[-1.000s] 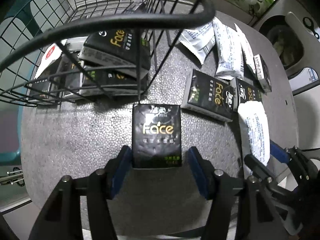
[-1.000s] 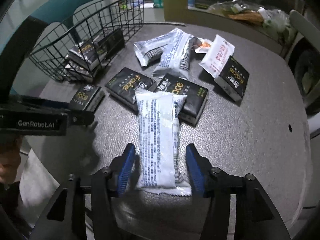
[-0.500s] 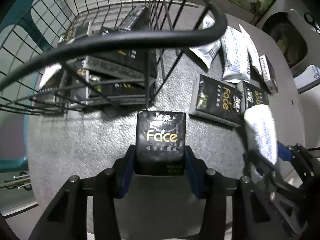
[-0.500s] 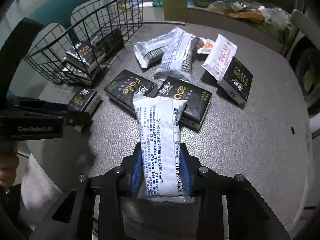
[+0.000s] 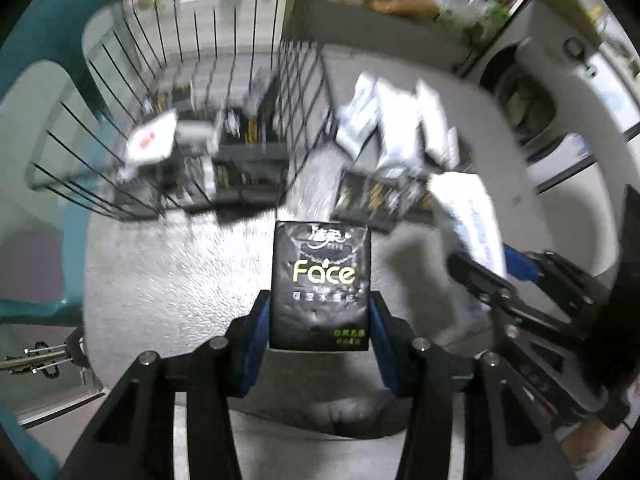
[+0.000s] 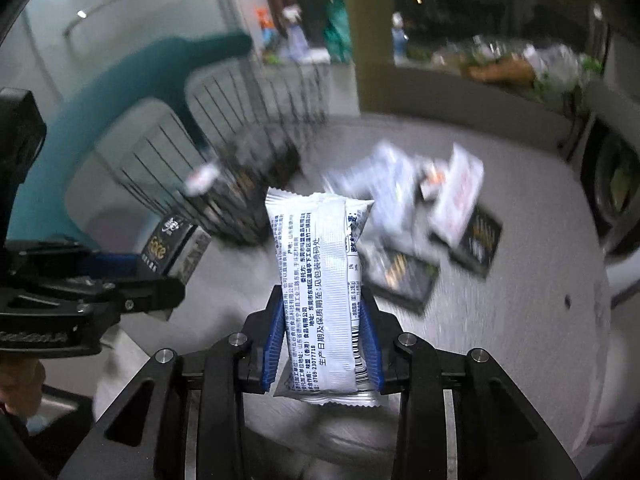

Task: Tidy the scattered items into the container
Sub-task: 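Carry the pack and wet-wipe packet into the basket and open both tools, then move both open tools back over the table items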

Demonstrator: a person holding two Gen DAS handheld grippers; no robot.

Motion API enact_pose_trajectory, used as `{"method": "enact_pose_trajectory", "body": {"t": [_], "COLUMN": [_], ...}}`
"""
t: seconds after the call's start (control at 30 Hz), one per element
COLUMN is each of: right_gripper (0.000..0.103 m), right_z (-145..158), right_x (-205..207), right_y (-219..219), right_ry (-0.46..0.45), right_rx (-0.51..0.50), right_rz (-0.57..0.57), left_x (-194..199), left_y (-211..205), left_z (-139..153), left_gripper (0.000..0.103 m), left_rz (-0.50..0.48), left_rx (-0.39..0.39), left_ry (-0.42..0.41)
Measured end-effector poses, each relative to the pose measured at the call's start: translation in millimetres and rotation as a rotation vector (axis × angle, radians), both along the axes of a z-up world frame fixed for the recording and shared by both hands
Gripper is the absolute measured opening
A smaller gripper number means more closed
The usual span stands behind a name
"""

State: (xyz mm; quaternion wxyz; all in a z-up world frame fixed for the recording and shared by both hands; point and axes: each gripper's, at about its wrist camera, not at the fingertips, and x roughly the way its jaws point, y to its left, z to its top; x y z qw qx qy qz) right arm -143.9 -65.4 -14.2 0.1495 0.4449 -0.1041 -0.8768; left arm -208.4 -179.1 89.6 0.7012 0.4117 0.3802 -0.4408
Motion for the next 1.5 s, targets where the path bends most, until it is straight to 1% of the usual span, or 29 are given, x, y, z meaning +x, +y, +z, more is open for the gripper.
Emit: {"method": "enact_pose_trajectory", "body": {"t": [0.03, 0.07, 0.1, 0.13, 0.23, 0.27, 0.33, 0.4, 0.53, 0.57, 0.77, 0.8, 0.83, 0.87, 0.93, 1.0, 1.07, 1.33, 1.5], "right_gripper": [0.034, 0.034, 0.034, 0.034, 0.034, 0.034, 0.035, 0.035, 0.035, 0.035, 0.035, 0.036, 0.040, 0.047, 0.051, 0.051, 0.051, 0.052, 0.052], "right_z": [12, 24, 36, 45, 67, 70, 72, 67, 55, 52, 47, 47, 48, 49, 51, 53, 54, 58, 61], "right_x": [-3, -6, -11, -17, -41, -47, -66, -83, -103, -107, -112, -111, -111, -110, -107, -108, -108, -103, -88], "right_y": [-2, -5, -10, -16, -37, -45, -63, -77, -98, -101, -113, -113, -113, -113, -113, -110, -109, -99, -82], "right_ry": [0.023, 0.044, 0.066, 0.084, 0.120, 0.128, 0.117, 0.091, 0.066, 0.061, 0.053, 0.059, 0.063, 0.069, 0.082, 0.084, 0.083, 0.083, 0.087], "right_rx": [-0.007, -0.013, -0.018, -0.021, -0.019, -0.021, -0.017, -0.014, 0.007, 0.009, 0.028, 0.028, 0.037, 0.052, 0.065, 0.047, 0.045, 0.027, 0.014], "right_rz": [0.003, 0.008, 0.019, 0.030, 0.061, 0.070, 0.088, 0.094, 0.109, 0.113, 0.122, 0.119, 0.114, 0.105, 0.089, 0.086, 0.080, 0.065, 0.046], "left_x": [11, 14, 9, 0, 13, 17, 47, 70, 96, 99, 125, 126, 128, 127, 128, 129, 129, 126, 111], "left_y": [18, 6, 5, 3, -23, -18, -37, -52, -66, -66, -70, -70, -70, -69, -67, -64, -62, -54, -50], "left_z": [16, 37, 53, 63, 101, 107, 107, 97, 95, 99, 90, 90, 90, 92, 95, 98, 99, 104, 103], "left_gripper": [0.052, 0.052, 0.052, 0.052, 0.052, 0.052, 0.052, 0.052, 0.052, 0.052, 0.052, 0.052, 0.052, 0.052, 0.057, 0.066, 0.066, 0.066, 0.066], "left_rz": [-0.005, -0.013, -0.024, -0.030, -0.032, -0.022, -0.004, 0.021, 0.068, 0.079, 0.114, 0.115, 0.116, 0.114, 0.102, 0.103, 0.102, 0.118, 0.103], "left_rx": [-0.027, -0.056, -0.086, -0.109, -0.193, -0.210, -0.236, -0.224, -0.195, -0.189, -0.168, -0.166, -0.168, -0.172, -0.191, -0.216, -0.217, -0.214, -0.204], "left_ry": [0.006, 0.010, 0.008, 0.006, -0.028, -0.041, -0.059, -0.088, -0.100, -0.100, -0.091, -0.093, -0.095, -0.094, -0.083, -0.071, -0.084, -0.073, -0.070]}}
